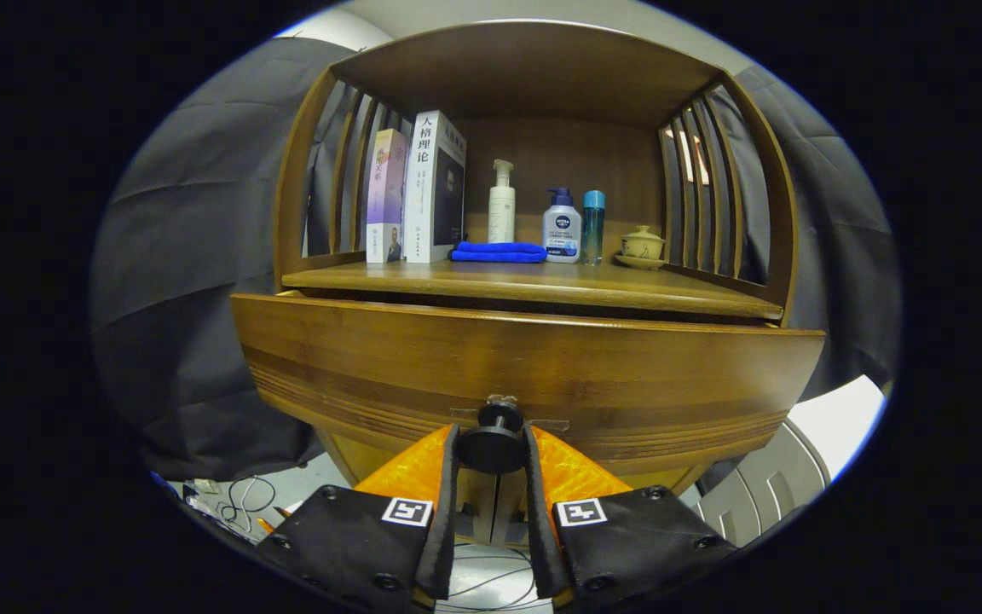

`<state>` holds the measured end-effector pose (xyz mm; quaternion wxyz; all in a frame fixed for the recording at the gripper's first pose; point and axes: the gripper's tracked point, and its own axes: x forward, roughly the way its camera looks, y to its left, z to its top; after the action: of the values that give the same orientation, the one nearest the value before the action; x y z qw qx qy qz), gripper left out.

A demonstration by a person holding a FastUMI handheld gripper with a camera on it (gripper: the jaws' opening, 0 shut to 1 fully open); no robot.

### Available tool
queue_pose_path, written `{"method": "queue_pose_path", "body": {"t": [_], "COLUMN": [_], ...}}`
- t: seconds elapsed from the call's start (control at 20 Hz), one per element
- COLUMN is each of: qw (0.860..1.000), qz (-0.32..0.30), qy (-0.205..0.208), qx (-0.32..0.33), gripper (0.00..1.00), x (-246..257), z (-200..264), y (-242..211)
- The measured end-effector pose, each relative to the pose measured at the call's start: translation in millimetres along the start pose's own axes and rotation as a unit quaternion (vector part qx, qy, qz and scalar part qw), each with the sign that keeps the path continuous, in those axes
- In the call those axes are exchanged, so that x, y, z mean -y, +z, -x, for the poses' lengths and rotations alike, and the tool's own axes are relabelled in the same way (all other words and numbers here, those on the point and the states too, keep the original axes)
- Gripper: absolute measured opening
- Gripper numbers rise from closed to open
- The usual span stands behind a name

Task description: Pull open the drawer, take out the items inside it, and place them on the countertop above the cabinet.

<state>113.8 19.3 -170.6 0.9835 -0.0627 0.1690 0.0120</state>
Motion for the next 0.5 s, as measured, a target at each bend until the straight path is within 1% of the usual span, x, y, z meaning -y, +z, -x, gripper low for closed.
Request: {"method": "queue_pose_path", "body": {"t": [0.5], "qw": [1.0], "qz": [0.014], "qy": [0.019], "qx": [0.004], "gripper": [0.39], "x": [-6.1], "z": [45.3], "y": [-9.7]}}
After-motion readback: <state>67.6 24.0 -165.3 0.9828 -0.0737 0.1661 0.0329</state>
